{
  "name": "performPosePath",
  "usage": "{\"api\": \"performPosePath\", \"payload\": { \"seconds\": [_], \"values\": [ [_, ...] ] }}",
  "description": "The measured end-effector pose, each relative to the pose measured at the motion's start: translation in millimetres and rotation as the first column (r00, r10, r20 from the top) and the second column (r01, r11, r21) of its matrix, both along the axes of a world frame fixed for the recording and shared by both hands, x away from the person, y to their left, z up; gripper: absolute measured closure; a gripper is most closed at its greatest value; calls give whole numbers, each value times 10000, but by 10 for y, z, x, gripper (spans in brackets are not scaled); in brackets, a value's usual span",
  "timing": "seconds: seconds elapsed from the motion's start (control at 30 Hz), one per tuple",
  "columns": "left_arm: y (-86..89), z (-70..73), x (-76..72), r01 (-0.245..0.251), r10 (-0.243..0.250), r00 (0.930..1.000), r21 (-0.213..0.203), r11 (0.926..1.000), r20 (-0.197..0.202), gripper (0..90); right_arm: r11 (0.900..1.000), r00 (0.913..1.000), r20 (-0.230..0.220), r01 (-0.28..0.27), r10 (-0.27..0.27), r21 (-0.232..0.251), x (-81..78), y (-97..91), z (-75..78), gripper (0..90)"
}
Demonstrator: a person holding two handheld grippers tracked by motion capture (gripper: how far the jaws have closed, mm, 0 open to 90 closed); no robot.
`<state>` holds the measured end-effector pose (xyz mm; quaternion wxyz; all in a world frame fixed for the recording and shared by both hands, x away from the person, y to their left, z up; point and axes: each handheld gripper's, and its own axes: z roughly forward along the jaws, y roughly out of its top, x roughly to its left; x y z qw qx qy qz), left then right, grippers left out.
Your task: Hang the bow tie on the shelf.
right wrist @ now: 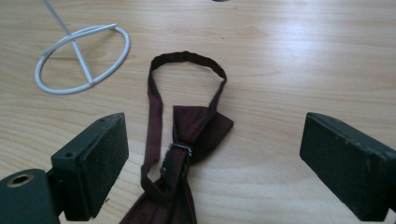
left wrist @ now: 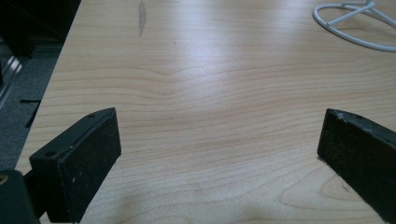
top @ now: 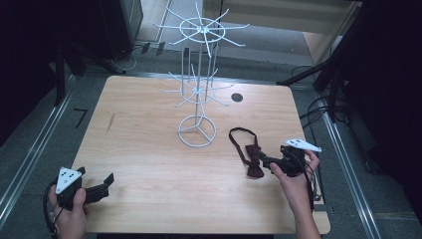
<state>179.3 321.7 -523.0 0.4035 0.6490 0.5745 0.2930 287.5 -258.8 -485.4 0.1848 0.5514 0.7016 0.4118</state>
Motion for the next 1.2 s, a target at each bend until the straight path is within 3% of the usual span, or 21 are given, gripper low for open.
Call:
{"api": "performPosePath", "payload": {
  "seconds": [0.23, 0.27, 0.4, 0.43, 0.5, 0.53, 0.57, 0.67, 0.7, 0.73, 0.77, 0.8, 0.9, 1.03, 1.13, 1.2],
  "values": [
    [4, 0, 2, 33, -34, 10000, -51, 10000, -32, 1, 9968, 9963, -612, -633, 604, -478, 193, 180, 74, 17],
    [4, 0, 3, 29, -30, 10000, -65, 10000, -41, 1, 9952, 9921, -961, -851, 803, -474, 268, 237, 82, 0],
    [6, 1, 3, 38, -39, 10000, -74, 10000, -68, 1, 9914, 9859, -1330, -1111, 1012, -694, 364, 312, 82, 0],
    [7, 1, 4, 37, -38, 10000, -74, 10000, -70, 1, 9880, 9800, -1689, -1226, 1055, -937, 446, 375, 74, 0],
    [8, 2, 4, 62, -63, 9999, -48, 10000, -90, 1, 9869, 9767, -1865, -1262, 1060, -1002, 480, 404, 72, 0],
    [8, 2, 4, 67, -68, 9999, -53, 10000, -93, 1, 9828, 9691, -2196, -1412, 1125, -1194, 552, 459, 60, 0],
    [8, 2, 4, 67, -68, 9999, -53, 10000, -93, 1, 9828, 9691, -2196, -1412, 1125, -1194, 552, 459, 60, 0],
    [10, 1, 6, 85, -86, 9999, -64, 9999, -99, 1, 9737, 9562, -2727, -1558, 1064, -1663, 679, 560, 21, 0],
    [10, 1, 6, 85, -86, 9999, -64, 9999, -99, 1, 9727, 9509, -2885, -1643, 1120, -1640, 700, 577, 13, 0],
    [10, 1, 6, 85, -86, 9999, -75, 9999, -94, 1, 9727, 9509, -2885, -1643, 1120, -1640, 700, 577, 13, 0],
    [11, 1, 6, 87, -88, 9999, -79, 9999, -101, 1, 9679, 9414, -3173, -1779, 1148, -1776, 766, 615, -16, 0],
    [11, 1, 7, 90, -91, 9999, -83, 9999, -99, 1, 9679, 9414, -3173, -1779, 1148, -1776, 766, 615, -16, 0],
    [12, 0, 8, 109, -110, 9999, -89, 9999, -102, 1, 9638, 9262, -3631, -1819, 1013, -1951, 897, 642, -87, 0],
    [14, 0, 9, 122, -123, 9999, -92, 9999, -105, 1, 9660, 9163, -3926, -1680, 796, -1964, 1001, 645, -154, 0],
    [16, -2, 12, 132, -133, 9999, -111, 9999, -102, 1, 9668, 9019, -4259, -1683, 724, -1921, 1066, 656, -211, 0],
    [16, -3, 14, 137, -138, 9998, -130, 9998, -109, 1, 9647, 8985, -4334, -1714, 698, -2001, 1083, 657, -234, 0]
  ]
}}
